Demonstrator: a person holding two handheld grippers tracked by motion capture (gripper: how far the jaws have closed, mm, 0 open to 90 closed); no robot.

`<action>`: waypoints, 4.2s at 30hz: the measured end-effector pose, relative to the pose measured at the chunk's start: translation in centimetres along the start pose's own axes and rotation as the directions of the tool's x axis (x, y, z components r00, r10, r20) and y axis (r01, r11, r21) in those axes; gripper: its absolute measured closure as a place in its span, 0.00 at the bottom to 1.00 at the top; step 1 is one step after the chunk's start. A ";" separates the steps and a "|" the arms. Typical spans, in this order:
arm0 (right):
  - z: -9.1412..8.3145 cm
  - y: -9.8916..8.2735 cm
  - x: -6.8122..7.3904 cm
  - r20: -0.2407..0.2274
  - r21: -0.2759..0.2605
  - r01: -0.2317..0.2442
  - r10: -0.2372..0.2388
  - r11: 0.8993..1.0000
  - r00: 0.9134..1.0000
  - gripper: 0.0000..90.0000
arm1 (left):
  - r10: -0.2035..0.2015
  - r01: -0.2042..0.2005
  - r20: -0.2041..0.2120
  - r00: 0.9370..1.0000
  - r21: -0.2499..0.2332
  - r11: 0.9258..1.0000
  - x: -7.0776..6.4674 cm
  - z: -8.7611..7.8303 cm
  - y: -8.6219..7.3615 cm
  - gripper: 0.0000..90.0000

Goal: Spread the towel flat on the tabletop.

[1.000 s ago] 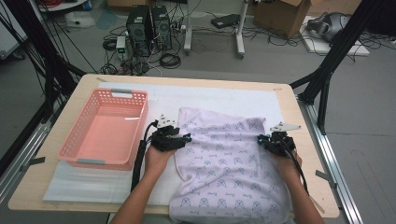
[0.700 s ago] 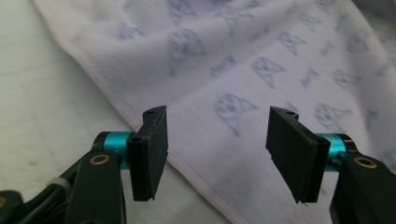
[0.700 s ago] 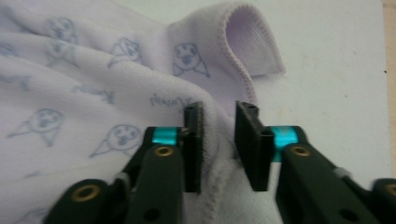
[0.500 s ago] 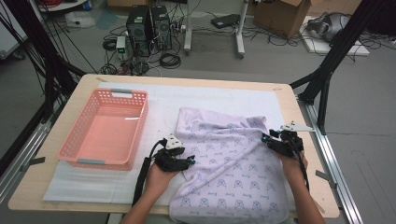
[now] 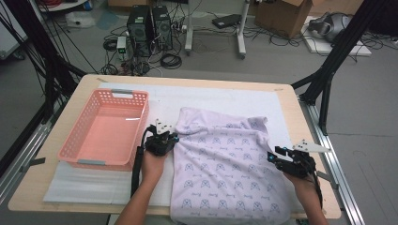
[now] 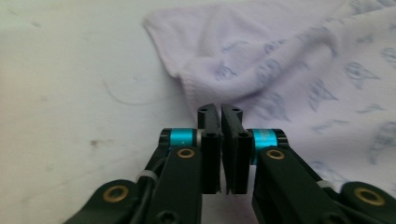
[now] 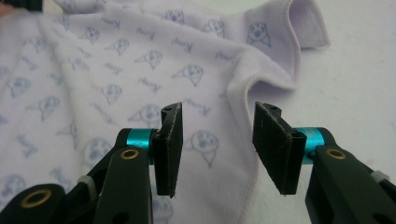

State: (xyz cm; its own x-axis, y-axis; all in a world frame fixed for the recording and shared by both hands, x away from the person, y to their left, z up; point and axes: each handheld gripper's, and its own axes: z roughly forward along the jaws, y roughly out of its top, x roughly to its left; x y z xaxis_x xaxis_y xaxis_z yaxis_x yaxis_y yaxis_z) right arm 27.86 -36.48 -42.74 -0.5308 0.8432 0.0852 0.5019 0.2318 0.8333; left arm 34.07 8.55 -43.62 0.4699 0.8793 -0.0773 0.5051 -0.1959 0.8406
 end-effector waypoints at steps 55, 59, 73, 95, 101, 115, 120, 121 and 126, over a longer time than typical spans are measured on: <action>-1.6 -3.0 0.4 0.015 0.041 -0.045 0.045 0.998 0.999 0.60 | -0.074 0.073 0.231 0.970 0.014 0.997 -0.6 -6.8 -6.3 0.52; -2.6 -3.8 0.8 0.023 0.053 -0.063 0.062 0.997 0.998 0.57 | -0.074 0.060 0.272 0.959 0.058 0.996 -1.4 -7.0 -6.7 0.51; -3.7 -5.3 2.1 -0.034 0.131 -0.017 0.021 0.991 0.999 0.95 | -0.006 -0.008 0.184 0.983 0.074 0.997 -4.3 -7.8 -7.7 0.96; -7.4 -6.9 3.8 -0.040 0.095 -0.032 0.036 0.995 0.999 0.64 | -0.011 0.018 0.204 0.979 -0.031 0.999 -3.4 -11.4 -9.3 0.56; -6.8 -6.6 3.6 0.007 0.087 -0.045 0.045 0.995 0.999 0.61 | -0.036 0.033 0.211 0.977 0.019 0.999 -2.9 -8.4 -7.6 0.53; -4.3 -5.4 3.6 0.026 0.105 -0.035 0.032 0.994 0.999 0.60 | 0.010 -0.027 0.184 0.983 0.089 0.996 -3.0 -11.2 -9.4 0.98; -2.9 -4.9 4.5 0.051 0.142 0.025 -0.033 0.990 0.998 0.62 | 0.003 -0.019 0.196 0.981 0.077 0.997 -2.8 -12.3 -10.3 0.97; -2.9 -4.9 4.6 0.048 0.146 0.026 -0.033 0.989 0.998 0.68 | -0.001 -0.013 0.197 0.980 0.072 0.997 -2.8 -12.3 -10.3 0.95; -4.1 -5.3 4.9 0.025 0.171 0.038 -0.043 0.984 0.999 0.97 | -0.025 0.018 0.216 0.976 0.033 0.999 -2.9 -11.8 -10.1 0.67</action>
State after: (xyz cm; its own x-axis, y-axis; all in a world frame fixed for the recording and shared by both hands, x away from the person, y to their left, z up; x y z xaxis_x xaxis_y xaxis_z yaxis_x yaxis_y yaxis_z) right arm 19.77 -35.55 -44.47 -0.5347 0.8443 0.0355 0.5909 0.3435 0.7299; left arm 19.03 13.09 -45.57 0.6022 0.7696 -0.2123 0.5372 -0.1939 0.8208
